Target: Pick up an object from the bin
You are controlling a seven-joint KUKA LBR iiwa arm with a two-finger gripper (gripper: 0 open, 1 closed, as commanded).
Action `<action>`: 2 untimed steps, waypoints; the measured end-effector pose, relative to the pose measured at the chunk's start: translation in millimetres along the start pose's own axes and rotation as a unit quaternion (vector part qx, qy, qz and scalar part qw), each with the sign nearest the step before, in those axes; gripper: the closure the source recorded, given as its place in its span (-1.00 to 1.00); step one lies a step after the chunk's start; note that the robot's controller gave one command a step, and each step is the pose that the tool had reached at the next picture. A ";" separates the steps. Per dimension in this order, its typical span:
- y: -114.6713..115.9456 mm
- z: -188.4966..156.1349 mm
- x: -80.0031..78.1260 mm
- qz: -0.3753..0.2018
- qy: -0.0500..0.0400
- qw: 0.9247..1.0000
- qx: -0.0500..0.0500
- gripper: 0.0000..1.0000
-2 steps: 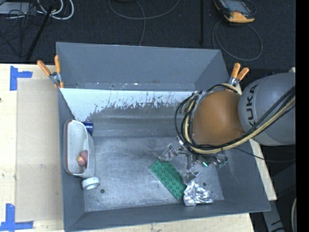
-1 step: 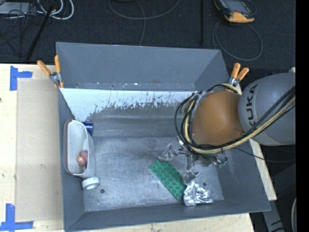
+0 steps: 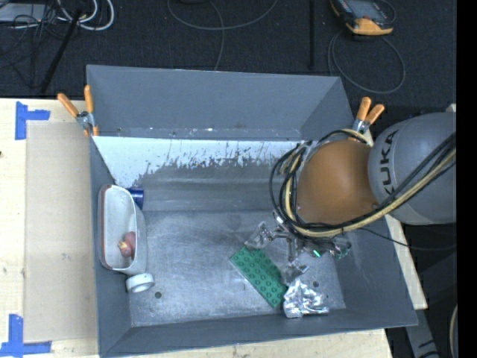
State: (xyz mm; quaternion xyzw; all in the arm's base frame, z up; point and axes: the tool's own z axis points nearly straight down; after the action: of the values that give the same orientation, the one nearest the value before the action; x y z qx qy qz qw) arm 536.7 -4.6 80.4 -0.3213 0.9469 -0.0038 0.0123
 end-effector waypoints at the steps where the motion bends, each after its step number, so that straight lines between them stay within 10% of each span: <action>1: 64.6 -4.5 -22.2 -0.132 -0.006 0.991 0.003 -1.00; 2: 66.3 -5.3 -21.2 -0.130 -0.004 0.991 0.000 1.00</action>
Offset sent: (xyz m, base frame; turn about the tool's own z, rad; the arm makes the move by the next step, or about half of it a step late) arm -0.0329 0.0638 -0.0036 -0.2634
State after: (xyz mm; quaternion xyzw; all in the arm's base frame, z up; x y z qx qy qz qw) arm 513.1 60.9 85.1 -0.4419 0.8969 -0.0040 0.0150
